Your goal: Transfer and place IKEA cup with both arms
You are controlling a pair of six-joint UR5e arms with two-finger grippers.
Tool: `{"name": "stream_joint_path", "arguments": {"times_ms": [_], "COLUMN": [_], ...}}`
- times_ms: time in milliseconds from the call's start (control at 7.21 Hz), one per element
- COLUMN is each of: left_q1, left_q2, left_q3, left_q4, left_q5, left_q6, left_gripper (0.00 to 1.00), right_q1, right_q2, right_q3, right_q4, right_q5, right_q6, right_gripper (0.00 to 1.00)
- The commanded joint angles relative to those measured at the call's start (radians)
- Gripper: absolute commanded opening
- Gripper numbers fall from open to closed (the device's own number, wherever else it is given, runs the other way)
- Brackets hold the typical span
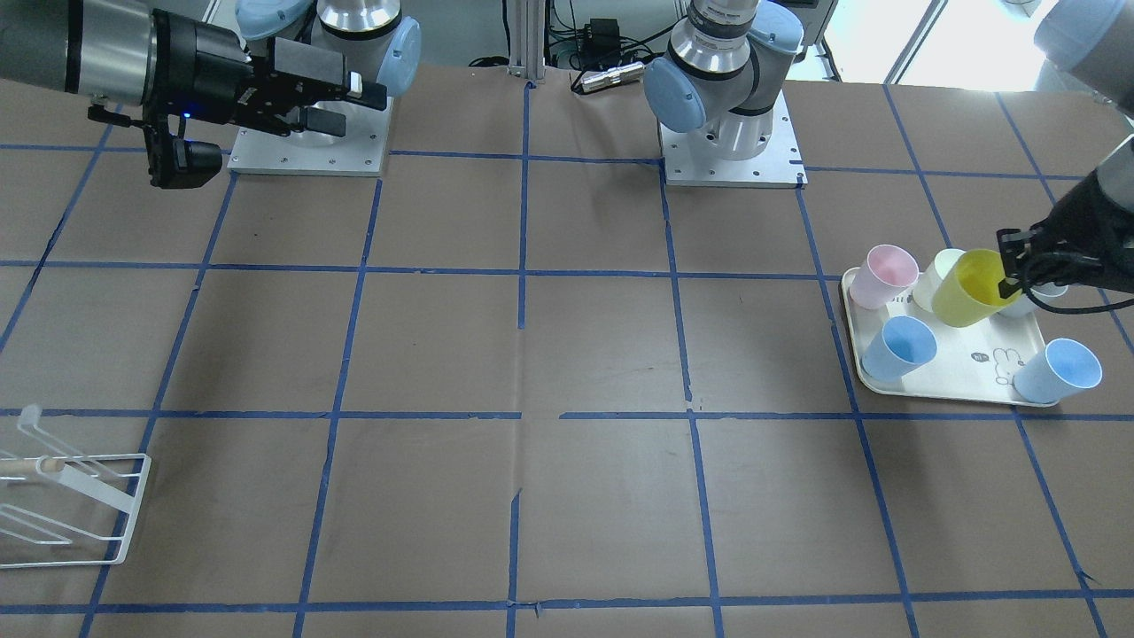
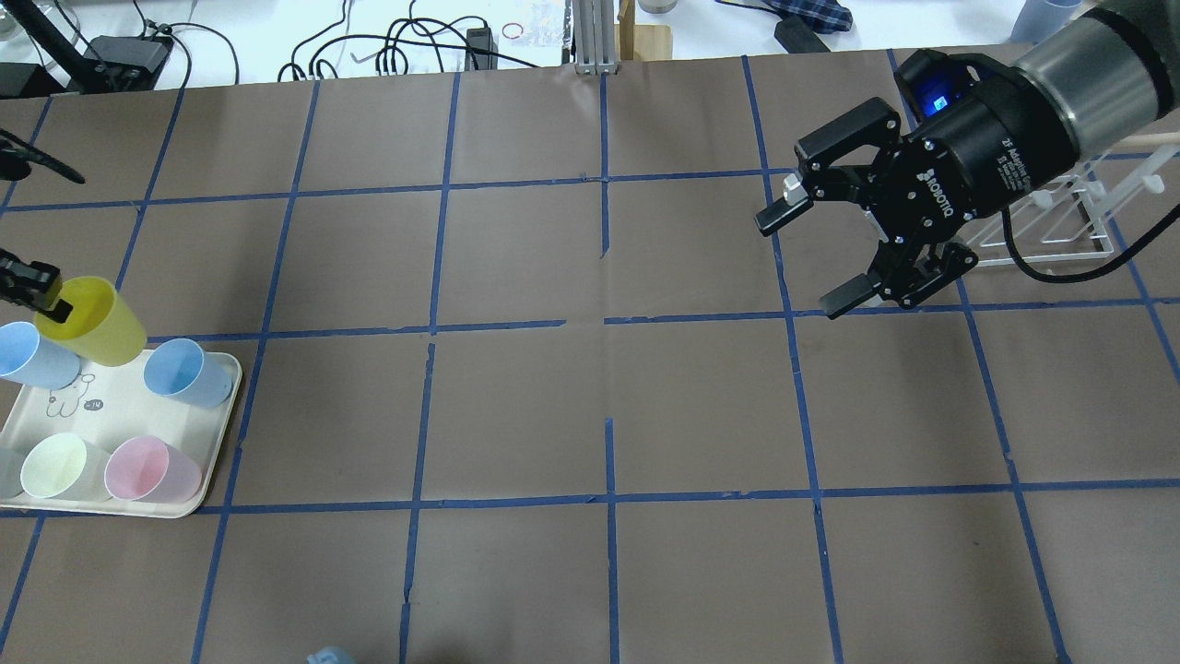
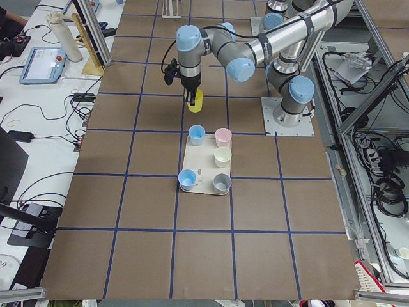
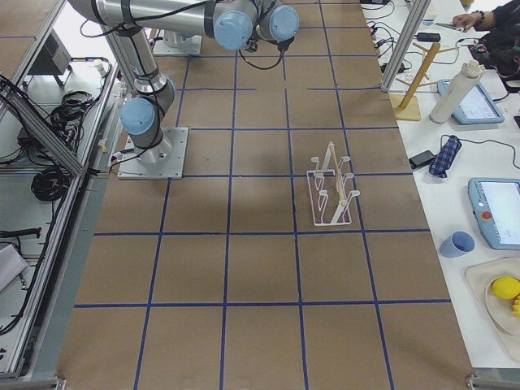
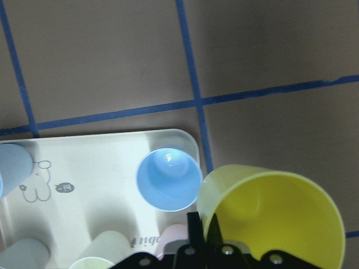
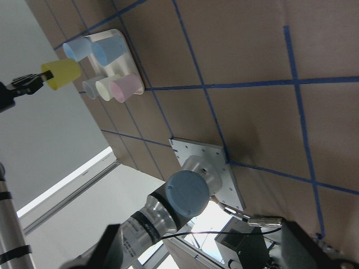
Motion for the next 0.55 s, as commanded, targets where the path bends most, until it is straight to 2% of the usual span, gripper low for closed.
{"name": "stream_joint_path", "arguments": {"times_ms": [0,139,277,416], "left_q1": [0.132,0.147,0.147,0.141], "left_q2": [-0.12,-0.18,-0.216,-0.217], "left_q3": [0.056,0.062,0.046,0.017], "left_q4": [0.062,0.135,0.165,0.166], "left_q5": [-0.031,-0.057,-0.06,-0.109], "left_q6": [0.206,0.246,0.246,0.245], "left_gripper": [0.0,0.0,0.0,0.0], "right_q1": [0.0,0.0,0.0,0.0], "right_q2": [0.013,0.016,0.02,0.025], "right_q3": [-0.001,-0.001,-0.001,-0.005], "right_q4": [-0.088,-0.137,-0.2,-0.254], "right_q5": [-0.177,-0.286,-0.351,-0.43], "right_q6": [0.041,0.053,0.071,0.071], "right_gripper": [1.0,1.0,1.0,1.0]}}
